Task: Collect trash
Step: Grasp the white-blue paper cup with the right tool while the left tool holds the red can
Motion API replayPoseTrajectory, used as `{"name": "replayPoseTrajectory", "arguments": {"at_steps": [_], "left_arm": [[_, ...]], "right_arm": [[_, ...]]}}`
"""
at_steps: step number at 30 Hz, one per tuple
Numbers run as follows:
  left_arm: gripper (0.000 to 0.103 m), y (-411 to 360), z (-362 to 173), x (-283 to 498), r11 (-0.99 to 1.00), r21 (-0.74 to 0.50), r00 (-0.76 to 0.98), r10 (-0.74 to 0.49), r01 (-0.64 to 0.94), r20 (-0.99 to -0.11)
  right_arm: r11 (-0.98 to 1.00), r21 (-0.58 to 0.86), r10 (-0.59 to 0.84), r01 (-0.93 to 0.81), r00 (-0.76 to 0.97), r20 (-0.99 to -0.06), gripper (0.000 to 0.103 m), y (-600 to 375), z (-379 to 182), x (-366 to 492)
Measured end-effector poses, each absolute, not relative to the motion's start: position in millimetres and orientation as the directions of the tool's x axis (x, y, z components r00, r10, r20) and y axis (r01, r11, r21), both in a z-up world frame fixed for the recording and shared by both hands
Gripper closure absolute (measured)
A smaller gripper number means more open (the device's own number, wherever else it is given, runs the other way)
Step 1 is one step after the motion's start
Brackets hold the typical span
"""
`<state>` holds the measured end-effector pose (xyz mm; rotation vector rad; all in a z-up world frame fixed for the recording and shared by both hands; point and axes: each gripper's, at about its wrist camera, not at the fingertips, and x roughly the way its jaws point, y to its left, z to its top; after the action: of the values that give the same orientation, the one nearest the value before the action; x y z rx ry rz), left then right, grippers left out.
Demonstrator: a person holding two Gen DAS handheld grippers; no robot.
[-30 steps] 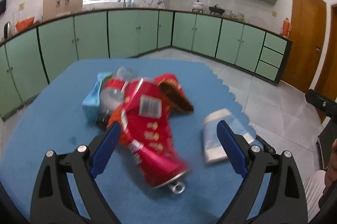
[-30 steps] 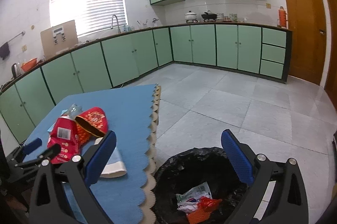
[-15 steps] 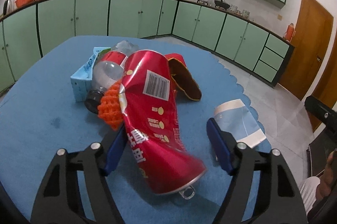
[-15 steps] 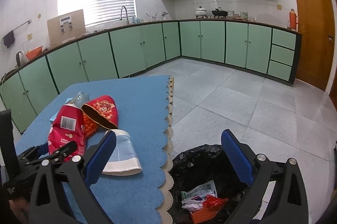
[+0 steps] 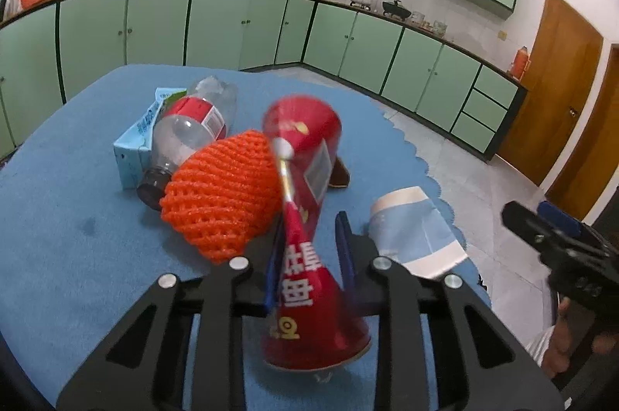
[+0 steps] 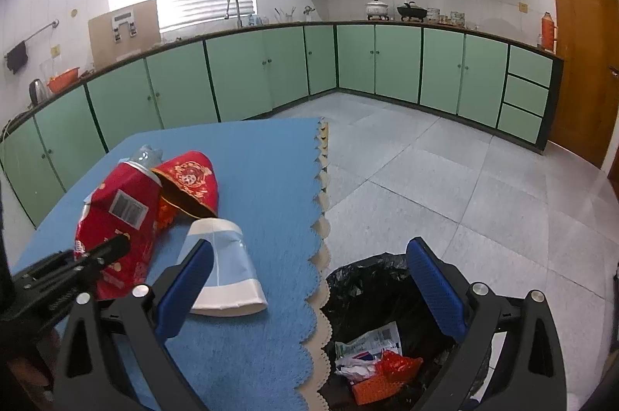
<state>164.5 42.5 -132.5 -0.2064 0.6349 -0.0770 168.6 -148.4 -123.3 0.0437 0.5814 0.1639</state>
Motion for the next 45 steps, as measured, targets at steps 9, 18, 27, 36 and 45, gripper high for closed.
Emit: {"name": "replayPoseTrajectory", "arguments": {"at_steps": [9,18,27,36,45], "left_arm": [[0.075,39.6,-139.7,185.7,0.975,-0.223,0.763,-0.148,0.006,-0.63],[0.087,31.9,-129.1,181.7,0.98,-0.198,0.792,-0.133,0.015,-0.596],[0.088,50.6,-119.9,163.6,0.987,-0.162,0.821,-0.084,-0.01,-0.564],[0.088,51.9,-126.3,159.0,0.989,-0.146,0.829,-0.066,-0.019,-0.555],[0.088,49.2,-132.1,162.0,0.989,-0.148,0.822,-0.071,-0.017,-0.565]], "right_arm": [[0.986,0.081,0.168,-0.148,0.817,-0.552,0.005,-146.1,-127.0,171.5],[0.986,0.093,0.168,-0.139,0.815,-0.554,0.005,-150.8,-128.4,175.2],[0.973,0.101,0.227,-0.209,0.77,-0.596,0.006,-124.5,-145.3,184.5],[0.959,0.103,0.263,-0.264,0.693,-0.672,0.023,-109.1,-168.1,201.6],[0.946,0.087,0.293,-0.312,0.708,-0.642,0.09,-104.0,-156.9,191.2]]}}
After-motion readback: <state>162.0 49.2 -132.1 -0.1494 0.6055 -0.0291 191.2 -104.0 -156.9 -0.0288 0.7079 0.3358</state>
